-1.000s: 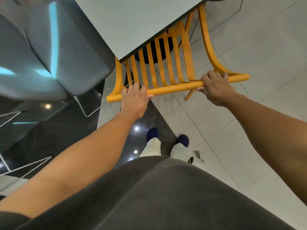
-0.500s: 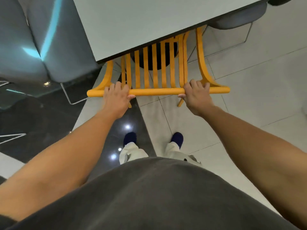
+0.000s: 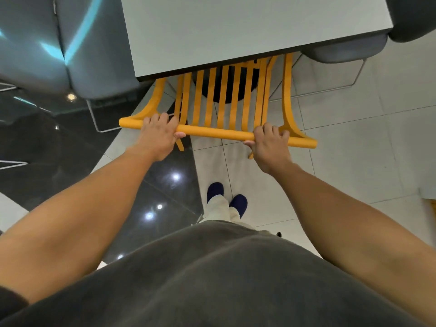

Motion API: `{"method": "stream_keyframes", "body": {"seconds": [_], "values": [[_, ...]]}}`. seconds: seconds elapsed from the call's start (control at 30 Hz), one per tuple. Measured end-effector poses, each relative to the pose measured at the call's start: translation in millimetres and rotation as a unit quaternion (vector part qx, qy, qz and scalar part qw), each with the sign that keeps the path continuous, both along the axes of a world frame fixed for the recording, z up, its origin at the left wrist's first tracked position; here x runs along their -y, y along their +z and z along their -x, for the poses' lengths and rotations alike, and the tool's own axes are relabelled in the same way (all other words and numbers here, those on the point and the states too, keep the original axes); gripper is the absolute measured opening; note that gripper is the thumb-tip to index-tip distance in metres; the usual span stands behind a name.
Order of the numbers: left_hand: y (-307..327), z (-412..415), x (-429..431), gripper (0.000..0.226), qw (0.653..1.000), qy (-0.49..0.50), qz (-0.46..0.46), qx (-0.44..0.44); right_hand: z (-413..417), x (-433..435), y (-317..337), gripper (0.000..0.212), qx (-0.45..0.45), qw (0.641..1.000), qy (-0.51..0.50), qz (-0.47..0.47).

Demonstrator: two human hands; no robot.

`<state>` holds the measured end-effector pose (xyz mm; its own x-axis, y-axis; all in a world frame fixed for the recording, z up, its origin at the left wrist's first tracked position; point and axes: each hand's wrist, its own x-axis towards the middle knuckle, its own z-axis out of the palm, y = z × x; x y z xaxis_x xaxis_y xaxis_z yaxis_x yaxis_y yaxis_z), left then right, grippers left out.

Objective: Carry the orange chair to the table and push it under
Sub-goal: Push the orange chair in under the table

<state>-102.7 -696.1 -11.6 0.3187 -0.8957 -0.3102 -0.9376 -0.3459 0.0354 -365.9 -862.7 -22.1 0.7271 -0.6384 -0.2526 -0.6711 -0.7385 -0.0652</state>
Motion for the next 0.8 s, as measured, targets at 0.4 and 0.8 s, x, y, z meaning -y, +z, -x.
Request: {"method": "stream_keyframes", "body": {"seconds": [0.4, 0.8], "values": [[-5.1, 106.5, 36.0, 0.051, 0.998, 0.067, 0.016, -0.013, 84.4, 85.5, -6.1, 0.050, 0.035, 0.998, 0.048, -0.025], [-7.8, 216.0, 122.0, 0.051, 0.987, 0.157, 0.037, -0.011, 148.0, 215.3, -4.8, 0.052, 0.007, 0.991, 0.133, -0.032]]}}
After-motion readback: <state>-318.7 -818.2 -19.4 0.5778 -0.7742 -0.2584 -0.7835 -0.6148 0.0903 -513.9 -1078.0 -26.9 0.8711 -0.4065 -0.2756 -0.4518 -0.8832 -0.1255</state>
